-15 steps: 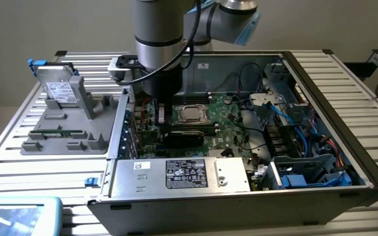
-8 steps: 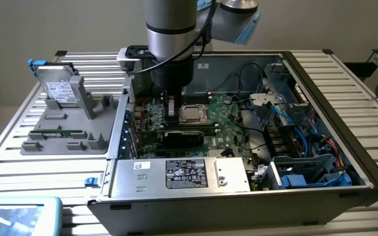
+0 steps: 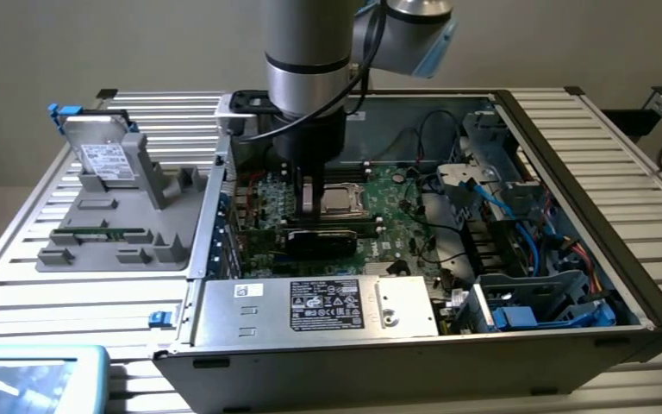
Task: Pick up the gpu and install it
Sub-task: 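Press down on the gpu until it lock into place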
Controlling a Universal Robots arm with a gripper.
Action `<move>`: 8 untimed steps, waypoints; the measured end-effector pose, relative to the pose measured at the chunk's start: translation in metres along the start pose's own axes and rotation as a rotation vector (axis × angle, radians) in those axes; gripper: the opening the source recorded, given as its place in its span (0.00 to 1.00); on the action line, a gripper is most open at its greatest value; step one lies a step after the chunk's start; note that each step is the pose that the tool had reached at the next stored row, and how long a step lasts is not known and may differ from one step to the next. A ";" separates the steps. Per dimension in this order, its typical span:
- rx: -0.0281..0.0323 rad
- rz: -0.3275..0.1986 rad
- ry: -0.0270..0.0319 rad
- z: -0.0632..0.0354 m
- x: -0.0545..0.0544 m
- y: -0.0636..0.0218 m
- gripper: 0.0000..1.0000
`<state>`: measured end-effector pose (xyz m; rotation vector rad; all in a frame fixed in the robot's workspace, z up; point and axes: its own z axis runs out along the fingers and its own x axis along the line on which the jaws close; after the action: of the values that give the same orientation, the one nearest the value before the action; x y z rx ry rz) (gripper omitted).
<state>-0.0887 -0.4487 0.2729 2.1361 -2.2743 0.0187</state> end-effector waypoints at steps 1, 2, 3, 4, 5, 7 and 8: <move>0.0001 0.000 -0.0002 0.0019 0.000 0.0000 0.12; 0.0001 0.000 -0.0001 0.0037 0.000 0.0000 0.12; 0.0001 0.000 -0.0001 0.0055 0.000 0.0000 0.12; -0.0002 0.000 0.0007 0.0071 0.000 0.0000 0.12; -0.0006 0.000 0.0020 0.0084 0.000 0.0000 0.12; -0.0006 0.000 0.0014 0.0099 0.000 0.0000 0.12; -0.0002 0.000 -0.0007 0.0079 -0.001 0.0002 0.12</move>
<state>-0.0889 -0.4482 0.2650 2.1361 -2.2747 0.0178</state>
